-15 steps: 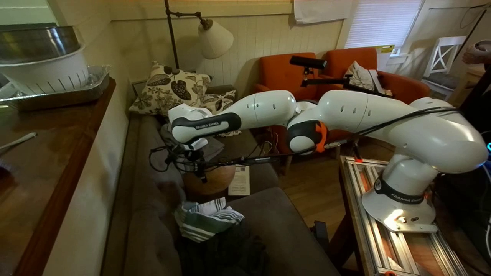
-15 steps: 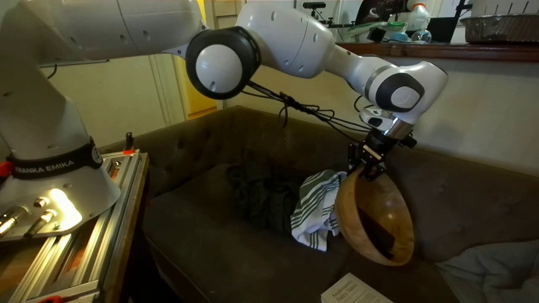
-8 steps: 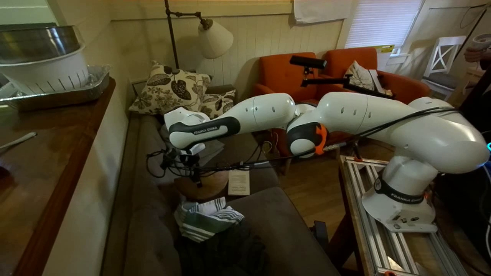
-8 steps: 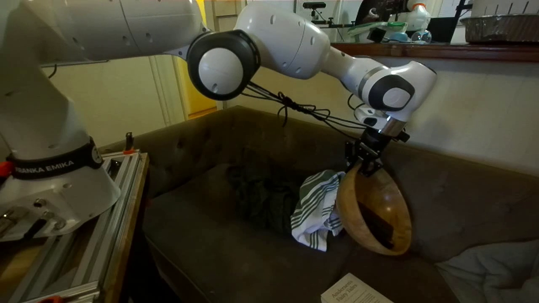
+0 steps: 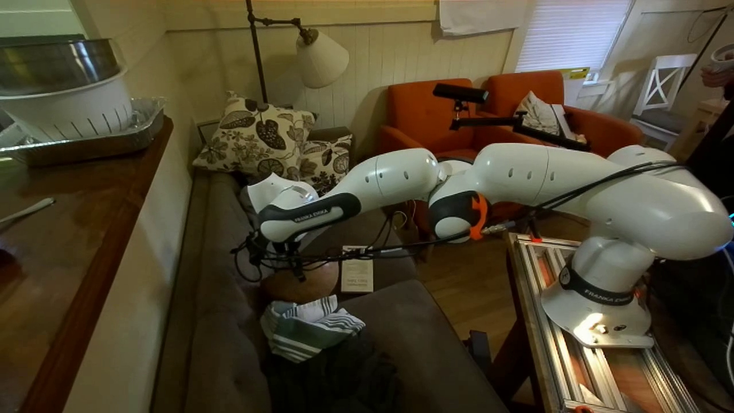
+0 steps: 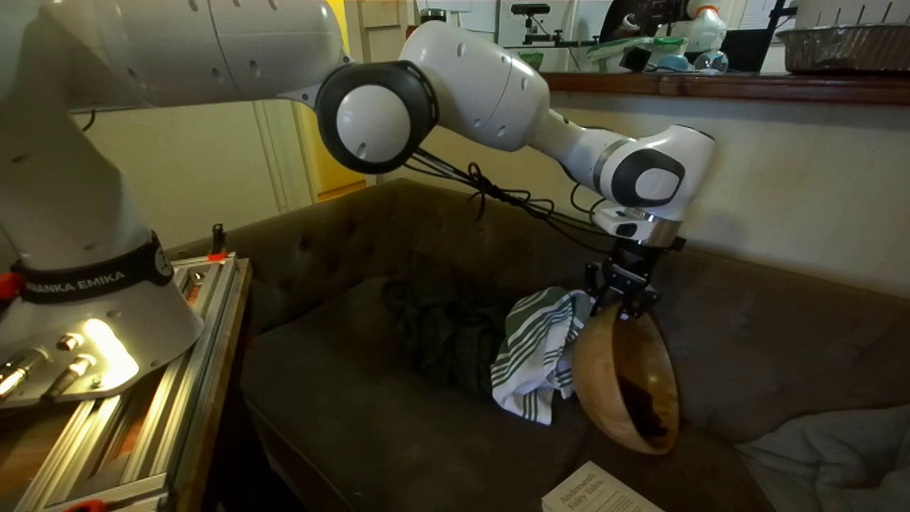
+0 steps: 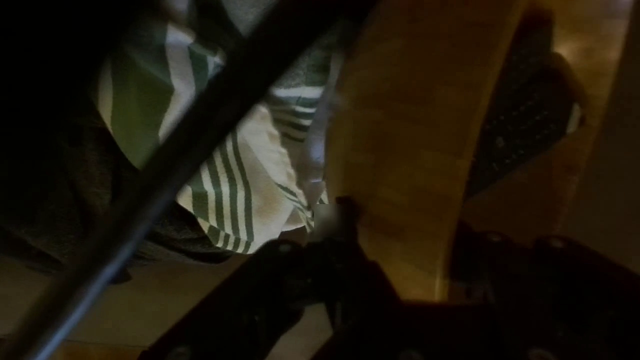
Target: Place the wooden bowl on the couch
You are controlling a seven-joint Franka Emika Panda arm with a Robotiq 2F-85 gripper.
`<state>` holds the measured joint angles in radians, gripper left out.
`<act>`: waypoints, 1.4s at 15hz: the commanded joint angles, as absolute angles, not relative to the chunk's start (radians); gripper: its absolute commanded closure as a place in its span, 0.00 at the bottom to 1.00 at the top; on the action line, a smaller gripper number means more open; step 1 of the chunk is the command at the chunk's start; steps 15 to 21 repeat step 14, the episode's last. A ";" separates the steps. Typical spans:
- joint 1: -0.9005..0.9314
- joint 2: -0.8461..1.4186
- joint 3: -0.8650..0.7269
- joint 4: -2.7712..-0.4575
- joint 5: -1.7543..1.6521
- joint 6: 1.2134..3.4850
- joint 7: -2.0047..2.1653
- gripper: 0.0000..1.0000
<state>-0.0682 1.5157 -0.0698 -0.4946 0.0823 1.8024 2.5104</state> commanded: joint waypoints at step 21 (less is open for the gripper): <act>-0.103 1.339 -0.305 -0.436 0.249 1.571 2.766 0.00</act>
